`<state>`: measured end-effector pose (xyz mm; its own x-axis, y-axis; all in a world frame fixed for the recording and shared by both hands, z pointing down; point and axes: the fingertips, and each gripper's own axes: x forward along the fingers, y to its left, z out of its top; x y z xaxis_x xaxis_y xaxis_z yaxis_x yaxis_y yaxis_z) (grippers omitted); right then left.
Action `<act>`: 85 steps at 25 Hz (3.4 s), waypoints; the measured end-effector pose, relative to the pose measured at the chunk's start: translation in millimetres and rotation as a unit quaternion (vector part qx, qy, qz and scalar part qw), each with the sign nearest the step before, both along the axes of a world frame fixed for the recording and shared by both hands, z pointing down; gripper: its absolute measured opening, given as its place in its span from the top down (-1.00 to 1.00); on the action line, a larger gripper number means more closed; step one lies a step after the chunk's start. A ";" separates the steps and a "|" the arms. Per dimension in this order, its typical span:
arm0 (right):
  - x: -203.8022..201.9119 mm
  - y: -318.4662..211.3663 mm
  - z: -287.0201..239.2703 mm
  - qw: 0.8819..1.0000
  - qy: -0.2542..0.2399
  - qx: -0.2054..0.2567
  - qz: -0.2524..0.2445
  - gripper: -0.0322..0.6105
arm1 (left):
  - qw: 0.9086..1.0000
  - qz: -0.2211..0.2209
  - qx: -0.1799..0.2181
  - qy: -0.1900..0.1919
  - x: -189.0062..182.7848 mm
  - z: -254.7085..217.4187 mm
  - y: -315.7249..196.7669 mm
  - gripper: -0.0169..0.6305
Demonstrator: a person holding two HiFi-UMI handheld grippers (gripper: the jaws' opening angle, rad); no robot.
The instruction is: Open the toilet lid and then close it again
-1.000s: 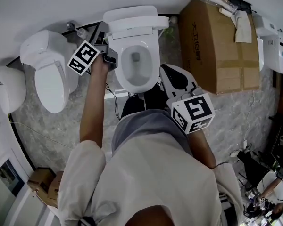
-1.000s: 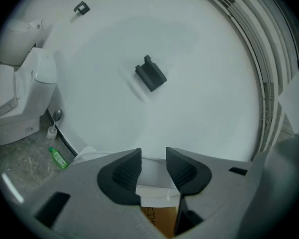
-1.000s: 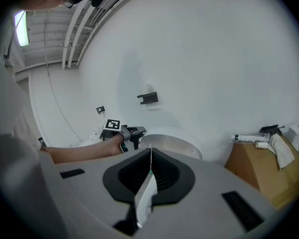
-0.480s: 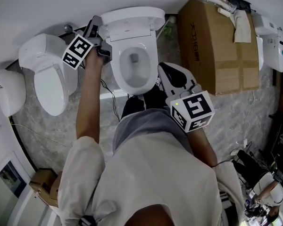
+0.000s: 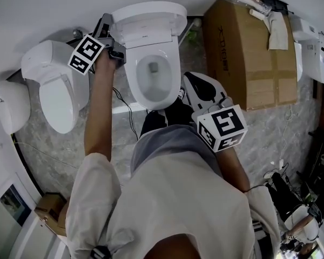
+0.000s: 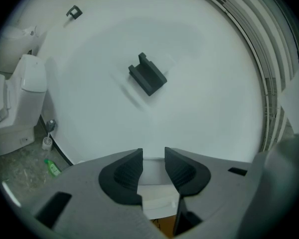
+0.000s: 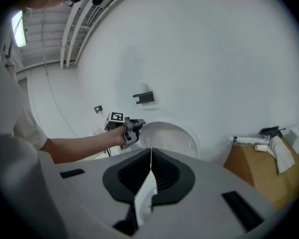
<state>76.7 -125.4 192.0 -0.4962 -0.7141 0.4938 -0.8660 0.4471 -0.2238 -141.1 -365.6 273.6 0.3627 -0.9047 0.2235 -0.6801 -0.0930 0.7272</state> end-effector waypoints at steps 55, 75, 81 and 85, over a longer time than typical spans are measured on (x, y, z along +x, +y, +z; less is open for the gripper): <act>23.9 2.4 7.5 1.000 -0.004 -0.017 0.026 0.86 | 0.672 0.502 0.126 -0.530 69.2 -14.6 -11.8 0.25; 17.6 13.5 2.8 1.000 -0.005 -0.011 0.025 0.86 | 0.651 0.520 0.146 -0.535 76.0 -13.0 16.8 0.39; 11.7 20.8 2.0 1.000 -0.005 -0.010 0.024 0.86 | 0.641 0.521 0.146 -0.544 71.6 -10.0 36.0 0.39; 8.2 28.0 2.0 1.000 -0.006 -0.009 0.023 0.86 | 0.646 0.520 0.151 -0.538 75.0 -11.8 49.8 0.39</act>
